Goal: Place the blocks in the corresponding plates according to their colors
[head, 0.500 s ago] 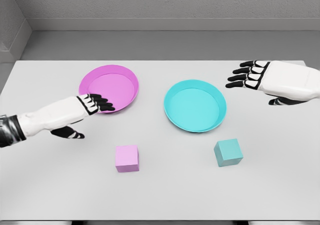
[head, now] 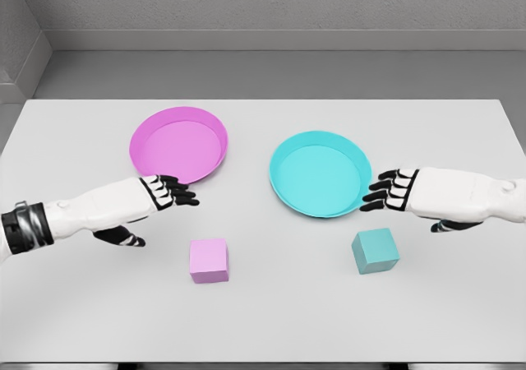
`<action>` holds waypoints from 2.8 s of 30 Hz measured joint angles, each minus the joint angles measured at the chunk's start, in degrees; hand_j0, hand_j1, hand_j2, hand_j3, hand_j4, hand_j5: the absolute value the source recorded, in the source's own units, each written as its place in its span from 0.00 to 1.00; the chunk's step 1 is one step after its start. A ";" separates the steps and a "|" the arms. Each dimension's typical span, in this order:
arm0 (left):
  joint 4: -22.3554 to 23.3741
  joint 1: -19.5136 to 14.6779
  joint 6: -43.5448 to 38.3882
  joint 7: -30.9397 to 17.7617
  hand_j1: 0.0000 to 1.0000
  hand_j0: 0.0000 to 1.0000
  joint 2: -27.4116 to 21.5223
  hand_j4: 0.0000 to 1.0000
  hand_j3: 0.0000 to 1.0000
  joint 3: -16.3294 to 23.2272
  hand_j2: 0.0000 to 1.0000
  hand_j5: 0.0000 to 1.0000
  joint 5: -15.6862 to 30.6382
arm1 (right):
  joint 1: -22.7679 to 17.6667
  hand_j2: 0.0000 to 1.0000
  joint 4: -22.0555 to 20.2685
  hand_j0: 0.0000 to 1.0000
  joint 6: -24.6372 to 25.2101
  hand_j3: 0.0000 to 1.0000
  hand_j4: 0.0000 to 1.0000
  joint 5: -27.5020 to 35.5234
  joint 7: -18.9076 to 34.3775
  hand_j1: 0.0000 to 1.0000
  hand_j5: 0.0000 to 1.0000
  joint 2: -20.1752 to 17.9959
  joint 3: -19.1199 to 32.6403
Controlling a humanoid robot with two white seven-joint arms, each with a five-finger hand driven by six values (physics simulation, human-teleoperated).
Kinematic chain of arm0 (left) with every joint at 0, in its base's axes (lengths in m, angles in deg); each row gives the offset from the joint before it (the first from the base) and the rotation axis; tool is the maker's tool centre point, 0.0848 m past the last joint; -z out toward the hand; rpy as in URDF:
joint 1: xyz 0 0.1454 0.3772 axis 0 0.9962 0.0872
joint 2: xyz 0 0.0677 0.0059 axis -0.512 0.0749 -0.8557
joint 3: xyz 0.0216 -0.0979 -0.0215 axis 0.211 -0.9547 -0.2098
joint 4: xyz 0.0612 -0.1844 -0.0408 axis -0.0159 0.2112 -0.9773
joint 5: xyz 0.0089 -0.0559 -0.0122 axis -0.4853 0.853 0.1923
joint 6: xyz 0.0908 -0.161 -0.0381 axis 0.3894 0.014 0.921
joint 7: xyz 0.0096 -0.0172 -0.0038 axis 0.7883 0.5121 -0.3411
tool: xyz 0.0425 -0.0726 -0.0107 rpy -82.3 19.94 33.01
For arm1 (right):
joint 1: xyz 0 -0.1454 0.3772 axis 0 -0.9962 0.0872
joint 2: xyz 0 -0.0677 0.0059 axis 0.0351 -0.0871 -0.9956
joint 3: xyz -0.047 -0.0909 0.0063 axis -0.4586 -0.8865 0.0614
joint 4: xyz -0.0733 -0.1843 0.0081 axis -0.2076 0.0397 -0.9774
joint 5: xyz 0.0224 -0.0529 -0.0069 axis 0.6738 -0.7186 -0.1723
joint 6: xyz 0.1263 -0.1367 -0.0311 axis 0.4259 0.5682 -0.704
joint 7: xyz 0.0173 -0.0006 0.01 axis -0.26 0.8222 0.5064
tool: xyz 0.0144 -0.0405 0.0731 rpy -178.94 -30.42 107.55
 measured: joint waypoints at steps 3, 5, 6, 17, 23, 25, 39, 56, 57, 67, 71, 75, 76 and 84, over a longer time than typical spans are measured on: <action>-1.21 0.00 0.00 -0.66 1.00 1.00 0.23 1.00 1.00 0.08 1.00 1.00 -0.95 | -0.09 1.00 0.08 1.00 0.00 1.00 1.00 -0.89 0.05 1.00 1.00 1.57 -1.67; -2.20 -0.09 0.00 -0.86 1.00 1.00 0.35 1.00 1.00 0.18 1.00 1.00 -2.10 | -0.60 1.00 0.16 1.00 0.00 1.00 1.00 -1.42 0.05 1.00 1.00 2.39 -2.31; -2.68 -0.35 0.00 -0.92 1.00 1.00 0.42 1.00 1.00 0.26 1.00 1.00 -2.82 | -0.79 1.00 0.34 1.00 0.00 1.00 1.00 -1.65 0.16 1.00 1.00 2.76 -2.64; -4.11 -4.92 -0.01 -1.36 1.00 1.00 2.05 1.00 1.00 3.67 1.00 1.00 -8.22 | -0.09 1.00 0.99 1.00 -0.02 1.00 1.00 -2.04 9.33 1.00 1.00 4.75 -3.32; -3.72 -5.54 0.00 -1.42 1.00 1.00 3.88 1.00 1.00 7.00 1.00 1.00 -9.77 | 1.50 1.00 2.45 1.00 -0.04 1.00 1.00 -2.08 14.13 1.00 1.00 6.82 -3.36; -3.61 -5.54 0.01 -1.43 1.00 1.00 4.06 1.00 1.00 7.42 1.00 1.00 -9.92 | 1.93 1.00 2.62 1.00 -0.04 1.00 1.00 -2.07 14.66 1.00 1.00 7.55 -3.28; -1.89 -5.63 0.00 -1.43 1.00 1.00 4.49 1.00 1.00 9.01 1.00 1.00 -10.04 | 1.76 1.00 9.54 1.00 -0.05 1.00 1.00 -2.48 16.62 1.00 1.00 12.75 -3.72; 0.18 -6.86 0.00 -1.49 1.00 1.00 6.32 1.00 1.00 10.78 1.00 1.00 -10.28 | 1.50 1.00 11.16 1.00 -0.05 1.00 1.00 -3.84 17.05 1.00 1.00 15.04 -3.98; 0.28 -6.94 0.00 -1.50 1.00 1.00 6.43 1.00 1.00 10.80 1.00 1.00 -10.29 | 1.50 1.00 11.25 1.00 -0.05 1.00 1.00 -3.89 17.05 1.00 1.00 15.07 -3.98; 1.63 -7.56 0.00 -1.52 1.00 1.00 7.32 1.00 1.00 11.95 1.00 1.00 -10.31 | 1.23 1.00 11.58 1.00 -0.05 1.00 1.00 -5.06 17.05 1.00 1.00 16.03 -4.13; 2.28 -7.65 0.00 -1.52 1.00 1.00 7.68 1.00 1.00 12.31 1.00 1.00 -10.31 | 1.06 1.00 12.11 1.00 -0.04 1.00 1.00 -5.48 17.05 1.00 1.00 16.56 -4.17; 3.31 -8.17 0.00 -1.52 1.00 1.00 8.52 1.00 1.00 12.91 1.00 1.00 -10.31 | 1.06 1.00 12.30 1.00 -0.04 1.00 1.00 -5.81 17.05 1.00 1.00 16.71 -4.17; 3.45 -8.17 0.00 -1.52 1.00 1.00 8.63 1.00 1.00 13.03 1.00 1.00 -10.34 | 0.97 1.00 12.32 1.00 -0.04 1.00 1.00 -5.85 17.05 1.00 1.00 16.73 -4.17; 3.75 -8.17 0.00 -1.52 1.00 1.00 9.22 1.00 1.00 13.90 1.00 1.00 -10.68 | 0.35 1.00 13.72 1.00 -0.05 1.00 1.00 -7.08 17.05 1.00 1.00 18.71 -4.19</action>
